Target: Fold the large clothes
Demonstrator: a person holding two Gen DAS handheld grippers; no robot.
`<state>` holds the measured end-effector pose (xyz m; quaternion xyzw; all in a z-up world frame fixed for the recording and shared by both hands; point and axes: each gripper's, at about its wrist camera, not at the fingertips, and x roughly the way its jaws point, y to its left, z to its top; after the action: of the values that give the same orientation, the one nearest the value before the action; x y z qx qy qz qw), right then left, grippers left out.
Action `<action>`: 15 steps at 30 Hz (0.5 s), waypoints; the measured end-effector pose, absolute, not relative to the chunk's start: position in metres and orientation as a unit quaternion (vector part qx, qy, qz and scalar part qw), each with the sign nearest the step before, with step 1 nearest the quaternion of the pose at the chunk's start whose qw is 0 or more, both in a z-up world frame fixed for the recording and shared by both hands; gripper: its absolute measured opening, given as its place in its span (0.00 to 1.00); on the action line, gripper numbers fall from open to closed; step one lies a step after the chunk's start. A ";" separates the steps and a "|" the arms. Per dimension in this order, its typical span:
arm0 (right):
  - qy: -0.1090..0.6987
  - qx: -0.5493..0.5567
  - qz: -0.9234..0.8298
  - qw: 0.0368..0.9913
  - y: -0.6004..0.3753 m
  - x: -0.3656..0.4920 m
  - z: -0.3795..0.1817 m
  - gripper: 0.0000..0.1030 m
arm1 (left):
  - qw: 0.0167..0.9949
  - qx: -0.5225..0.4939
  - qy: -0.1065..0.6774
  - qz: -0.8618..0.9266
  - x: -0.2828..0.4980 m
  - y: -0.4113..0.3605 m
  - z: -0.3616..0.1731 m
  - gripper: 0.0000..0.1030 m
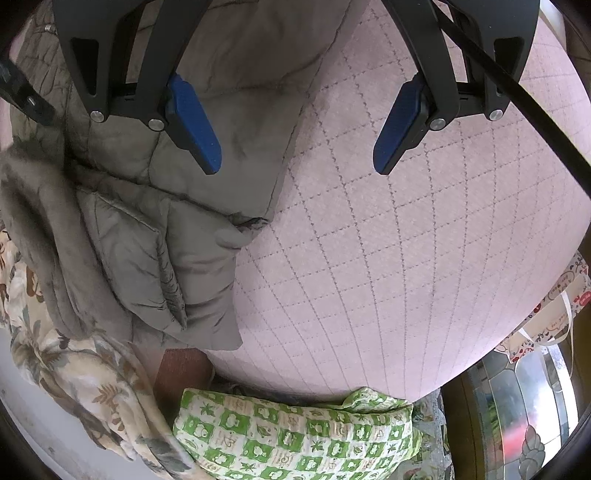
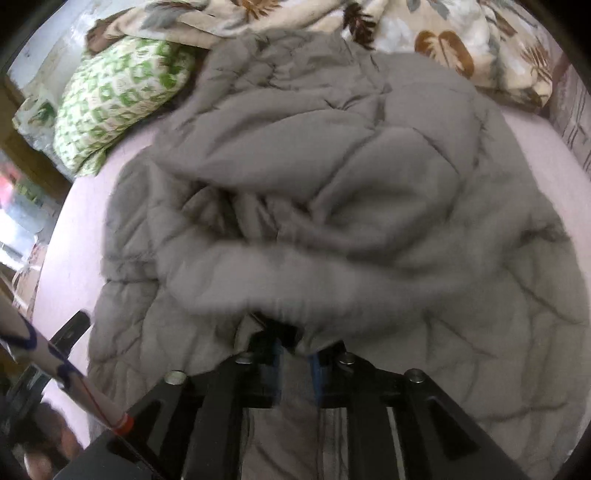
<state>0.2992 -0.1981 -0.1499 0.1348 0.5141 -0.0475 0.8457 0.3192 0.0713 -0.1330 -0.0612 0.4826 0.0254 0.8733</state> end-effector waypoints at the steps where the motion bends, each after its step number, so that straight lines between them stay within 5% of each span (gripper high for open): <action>1: 0.512 0.118 -0.045 0.849 -0.197 0.290 -0.141 0.37 | 0.873 -0.061 0.484 0.025 0.320 0.071 -0.133 0.81; 10: 0.421 0.081 -0.106 0.897 -0.220 0.290 -0.052 0.41 | 0.871 -0.048 0.489 0.023 0.318 0.063 -0.137 0.81; 15: 0.401 0.044 -0.161 0.901 -0.228 0.365 -0.062 0.48 | 0.862 -0.042 0.504 0.027 0.323 0.064 -0.144 0.81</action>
<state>0.3649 -0.2284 -0.0620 0.0442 0.4009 -0.1608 0.9008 0.3234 0.0642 -0.1445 -0.0416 0.5044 0.0266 0.8620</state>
